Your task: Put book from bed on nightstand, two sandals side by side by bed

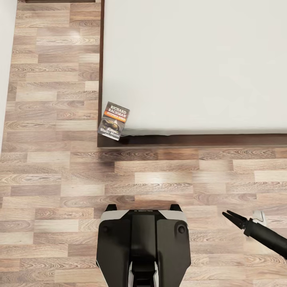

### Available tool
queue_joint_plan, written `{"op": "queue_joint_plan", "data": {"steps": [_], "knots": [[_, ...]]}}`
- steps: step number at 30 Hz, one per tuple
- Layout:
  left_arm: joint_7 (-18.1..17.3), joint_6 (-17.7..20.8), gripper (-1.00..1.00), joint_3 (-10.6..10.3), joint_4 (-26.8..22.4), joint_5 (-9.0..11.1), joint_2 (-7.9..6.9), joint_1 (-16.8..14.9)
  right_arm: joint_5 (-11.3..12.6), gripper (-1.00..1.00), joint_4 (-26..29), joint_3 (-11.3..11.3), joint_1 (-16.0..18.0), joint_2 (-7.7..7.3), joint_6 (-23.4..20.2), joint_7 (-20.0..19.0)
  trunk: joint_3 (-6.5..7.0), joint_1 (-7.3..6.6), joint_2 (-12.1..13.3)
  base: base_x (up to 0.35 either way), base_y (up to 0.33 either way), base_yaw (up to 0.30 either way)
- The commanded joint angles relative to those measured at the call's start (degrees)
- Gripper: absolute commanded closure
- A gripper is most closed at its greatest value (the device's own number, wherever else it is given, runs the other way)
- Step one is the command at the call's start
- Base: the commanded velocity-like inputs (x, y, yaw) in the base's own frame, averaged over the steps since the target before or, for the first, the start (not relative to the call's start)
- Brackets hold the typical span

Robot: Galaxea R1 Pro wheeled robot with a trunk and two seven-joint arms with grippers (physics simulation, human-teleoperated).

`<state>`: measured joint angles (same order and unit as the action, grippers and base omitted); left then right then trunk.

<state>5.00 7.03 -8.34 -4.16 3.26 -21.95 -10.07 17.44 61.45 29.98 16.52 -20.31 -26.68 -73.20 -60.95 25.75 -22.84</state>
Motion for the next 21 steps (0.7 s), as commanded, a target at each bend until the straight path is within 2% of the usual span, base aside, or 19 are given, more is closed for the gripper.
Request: {"op": "queue_joint_plan", "data": {"steps": [1,11,21], "knots": [[0.17,0.36,-1.00,-0.48,-0.14,0.35,-0.02,0.04,0.45,-1.00,0.01,-0.03,0.33,0.09,-0.68,-0.40,-0.05,0.03,-0.08,0.000,0.035,0.000],[0.18,0.38,-1.00,-0.52,-0.14,0.35,0.02,0.03,1.18,-1.00,0.06,-0.24,1.59,1.57,-0.77,-1.32,-0.05,0.03,-0.08,0.000,0.026,0.000],[0.18,0.57,-1.00,-0.49,-0.14,0.33,0.00,0.01,1.34,-1.00,0.14,-2.24,3.16,2.32,-0.96,-1.49,-0.05,0.03,-0.08,0.000,0.142,0.000]]}}
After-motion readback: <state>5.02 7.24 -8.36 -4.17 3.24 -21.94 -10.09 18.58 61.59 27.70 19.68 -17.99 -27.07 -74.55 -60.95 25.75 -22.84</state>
